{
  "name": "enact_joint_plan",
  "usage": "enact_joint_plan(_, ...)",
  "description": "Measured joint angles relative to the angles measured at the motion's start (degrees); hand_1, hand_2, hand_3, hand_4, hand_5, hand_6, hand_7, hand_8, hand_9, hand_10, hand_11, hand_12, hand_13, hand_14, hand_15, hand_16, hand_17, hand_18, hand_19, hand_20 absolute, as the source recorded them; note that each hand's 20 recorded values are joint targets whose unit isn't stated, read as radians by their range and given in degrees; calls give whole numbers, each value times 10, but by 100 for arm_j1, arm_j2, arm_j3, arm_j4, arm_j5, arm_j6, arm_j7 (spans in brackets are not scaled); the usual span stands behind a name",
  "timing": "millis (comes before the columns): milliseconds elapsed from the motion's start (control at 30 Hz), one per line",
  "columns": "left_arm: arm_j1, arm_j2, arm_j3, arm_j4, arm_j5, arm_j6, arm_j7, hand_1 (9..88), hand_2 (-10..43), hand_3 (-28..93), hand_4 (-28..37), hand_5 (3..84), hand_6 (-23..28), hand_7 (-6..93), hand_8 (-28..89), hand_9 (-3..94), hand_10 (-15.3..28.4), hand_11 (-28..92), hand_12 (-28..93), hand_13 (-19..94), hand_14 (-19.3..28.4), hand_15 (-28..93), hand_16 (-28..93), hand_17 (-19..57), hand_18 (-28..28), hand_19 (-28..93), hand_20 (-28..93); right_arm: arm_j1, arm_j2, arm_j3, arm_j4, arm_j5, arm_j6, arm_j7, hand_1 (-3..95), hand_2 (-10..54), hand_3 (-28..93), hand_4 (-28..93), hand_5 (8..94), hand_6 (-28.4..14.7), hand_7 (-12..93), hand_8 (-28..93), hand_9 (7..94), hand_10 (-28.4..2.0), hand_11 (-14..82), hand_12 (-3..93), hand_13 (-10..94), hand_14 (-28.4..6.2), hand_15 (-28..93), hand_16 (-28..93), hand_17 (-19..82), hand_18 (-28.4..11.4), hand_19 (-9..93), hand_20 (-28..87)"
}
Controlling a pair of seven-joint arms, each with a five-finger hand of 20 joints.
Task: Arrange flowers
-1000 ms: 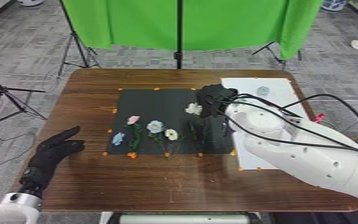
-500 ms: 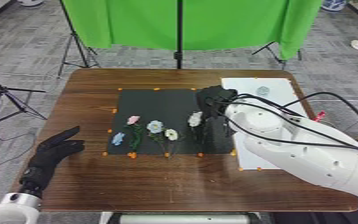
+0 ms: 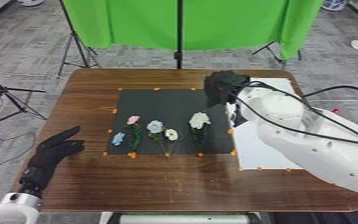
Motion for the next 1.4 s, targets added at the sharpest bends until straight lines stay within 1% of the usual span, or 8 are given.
enact_joint_plan(133,1,0,-2,-1,1,-3,-6,340,63,697,-52,397,27,96,-64,461,144,212,122,375,193,245,-5,28,176,194,159,-91,28,573,66,18,387,304,297,-95,634,-148,555,-24,103,-49,621,-175,98,198,817,-61,564,344,531,-176,931,518)
enact_joint_plan(233,3,0,-5,-2,1,-4,-10,339,62,698,-51,397,28,96,-64,462,143,212,122,375,193,245,-6,28,176,195,159,-32,-18,769,475,52,666,715,262,-95,616,-132,448,-38,51,-40,500,-199,60,164,812,-75,544,331,516,-189,922,467)
enact_joint_plan(467,3,10,-8,-3,1,-9,-22,340,62,698,-53,397,27,96,-64,461,144,212,122,375,193,244,-6,28,176,195,159,245,-325,779,2150,317,-182,1250,228,-95,603,-130,378,-39,43,-34,429,-219,46,144,797,-88,539,317,502,-199,911,434)
enact_joint_plan(667,-7,11,-1,-1,1,-24,-23,340,62,697,-53,398,27,96,-64,461,144,213,122,375,192,245,-5,28,176,195,159,144,-509,663,3011,326,131,1250,242,-95,610,-135,391,-28,64,-41,458,-213,55,150,794,-88,557,312,501,-200,914,434)
enact_joint_plan(1033,-36,13,35,13,4,-35,-13,339,63,696,-52,398,27,96,-64,461,144,212,122,375,192,244,-6,28,176,194,158,10,-777,133,3613,90,1372,1139,376,-95,668,-195,491,3,144,-79,604,-168,85,159,841,-46,569,307,540,-177,932,457)
enact_joint_plan(1200,-69,9,51,31,5,-35,-10,340,63,696,-53,397,27,97,-64,461,144,212,122,374,192,244,-5,28,176,194,158,-28,-898,-64,3791,-69,1824,1140,479,-95,679,-229,617,23,200,-89,724,-130,144,166,880,-27,567,322,580,-155,932,481)
enact_joint_plan(1333,-70,6,51,31,5,-35,-10,340,64,695,-54,398,27,96,-64,462,144,212,122,375,192,244,-5,28,176,193,158,-68,-947,-206,3890,-179,2323,1147,597,-95,573,-223,733,8,237,60,857,-89,66,316,905,-15,568,340,606,-145,932,508)
enact_joint_plan(1400,-70,4,51,31,5,-34,-10,340,64,696,-53,398,27,96,-64,461,145,212,122,375,192,244,-5,28,176,194,158,-79,-952,-302,3939,-200,2729,1143,614,-95,571,-221,759,5,248,73,881,-84,68,337,911,-12,570,343,616,-143,932,515)
